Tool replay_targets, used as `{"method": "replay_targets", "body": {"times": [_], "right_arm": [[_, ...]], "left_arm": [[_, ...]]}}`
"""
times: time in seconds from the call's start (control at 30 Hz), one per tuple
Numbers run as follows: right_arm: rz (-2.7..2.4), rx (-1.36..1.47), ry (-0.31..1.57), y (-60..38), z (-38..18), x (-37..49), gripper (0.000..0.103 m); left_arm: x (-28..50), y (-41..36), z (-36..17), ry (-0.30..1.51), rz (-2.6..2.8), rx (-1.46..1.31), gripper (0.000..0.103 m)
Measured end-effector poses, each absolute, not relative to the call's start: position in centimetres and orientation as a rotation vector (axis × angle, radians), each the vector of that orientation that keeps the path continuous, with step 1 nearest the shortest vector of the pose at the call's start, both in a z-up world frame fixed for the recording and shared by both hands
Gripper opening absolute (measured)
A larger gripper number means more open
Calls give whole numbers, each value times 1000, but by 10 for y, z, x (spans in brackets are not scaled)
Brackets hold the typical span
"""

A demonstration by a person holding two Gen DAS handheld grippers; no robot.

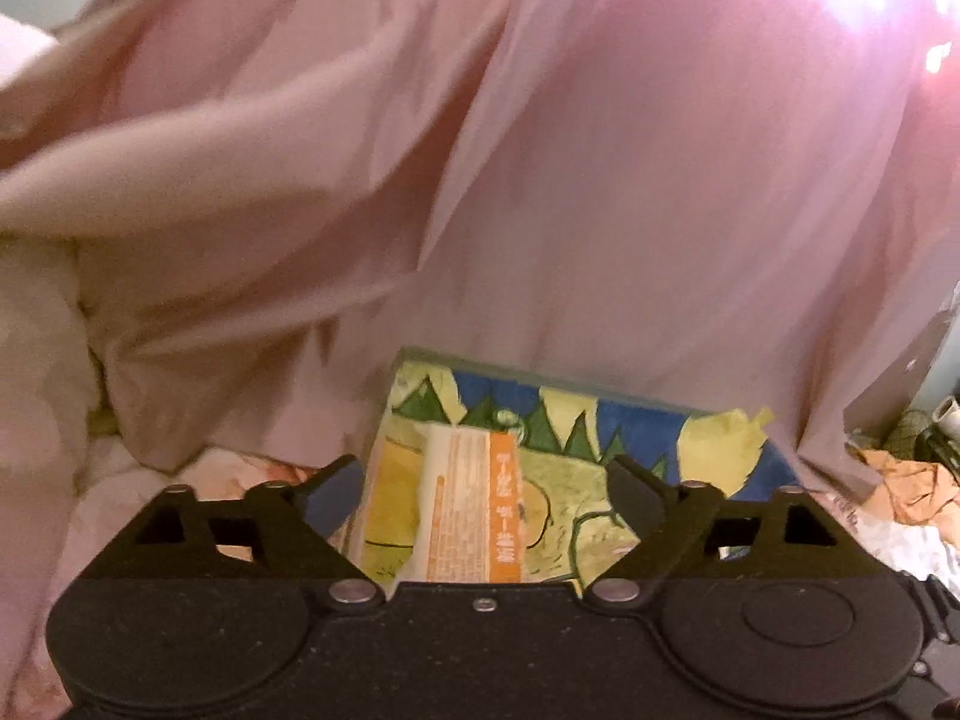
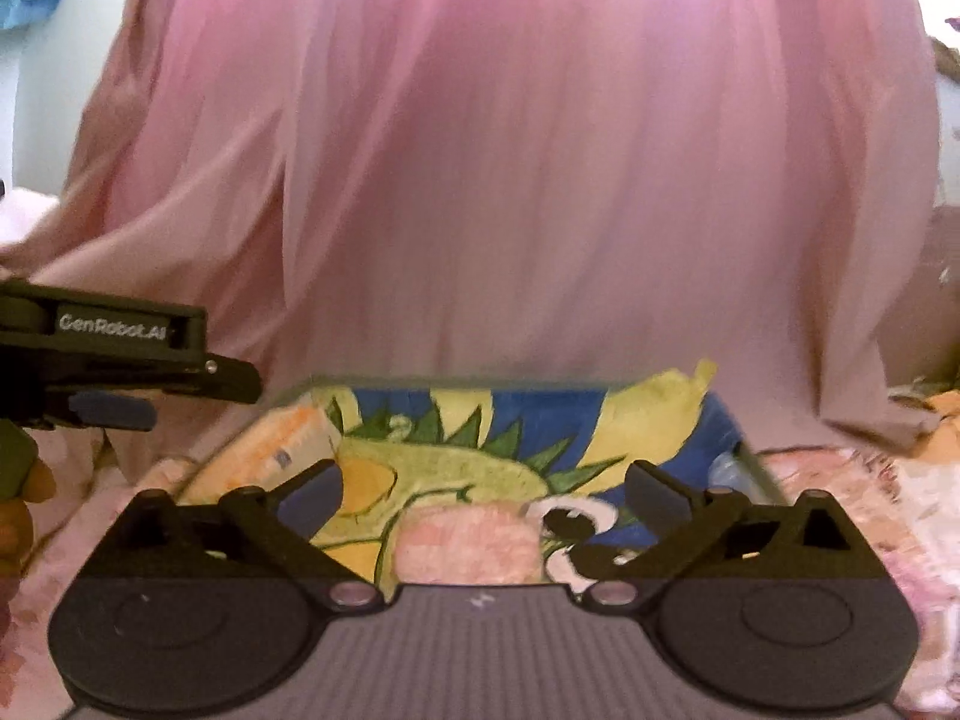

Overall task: Organize snacks
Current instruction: 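Carry the bread and rice cracker into the grey tray and open both tools, then withdraw both tools from the tray back toward the remaining snacks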

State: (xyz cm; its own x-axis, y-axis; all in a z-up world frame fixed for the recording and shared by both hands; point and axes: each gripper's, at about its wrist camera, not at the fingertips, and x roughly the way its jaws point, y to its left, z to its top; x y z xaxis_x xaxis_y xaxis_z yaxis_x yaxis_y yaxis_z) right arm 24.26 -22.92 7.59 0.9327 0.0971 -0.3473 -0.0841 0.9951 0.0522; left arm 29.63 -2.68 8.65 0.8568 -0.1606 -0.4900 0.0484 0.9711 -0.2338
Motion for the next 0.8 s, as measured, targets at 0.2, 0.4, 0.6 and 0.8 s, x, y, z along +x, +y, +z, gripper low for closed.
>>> {"method": "replay_targets", "body": {"times": [0.2, 0.4, 0.6, 0.8], "right_arm": [[69, 34, 270, -235, 107, 197, 103], [54, 11, 208, -239, 129, 149, 103], [39, -22, 160, -238, 134, 106, 103], [24, -32, 135, -229, 126, 71, 103]], "left_arm": [[249, -22, 116, 444, -108, -194, 102], [203, -23, 134, 386, -119, -169, 102], [159, -21, 137, 344, -123, -162, 102], [123, -20, 127, 330, -128, -129, 102]]}}
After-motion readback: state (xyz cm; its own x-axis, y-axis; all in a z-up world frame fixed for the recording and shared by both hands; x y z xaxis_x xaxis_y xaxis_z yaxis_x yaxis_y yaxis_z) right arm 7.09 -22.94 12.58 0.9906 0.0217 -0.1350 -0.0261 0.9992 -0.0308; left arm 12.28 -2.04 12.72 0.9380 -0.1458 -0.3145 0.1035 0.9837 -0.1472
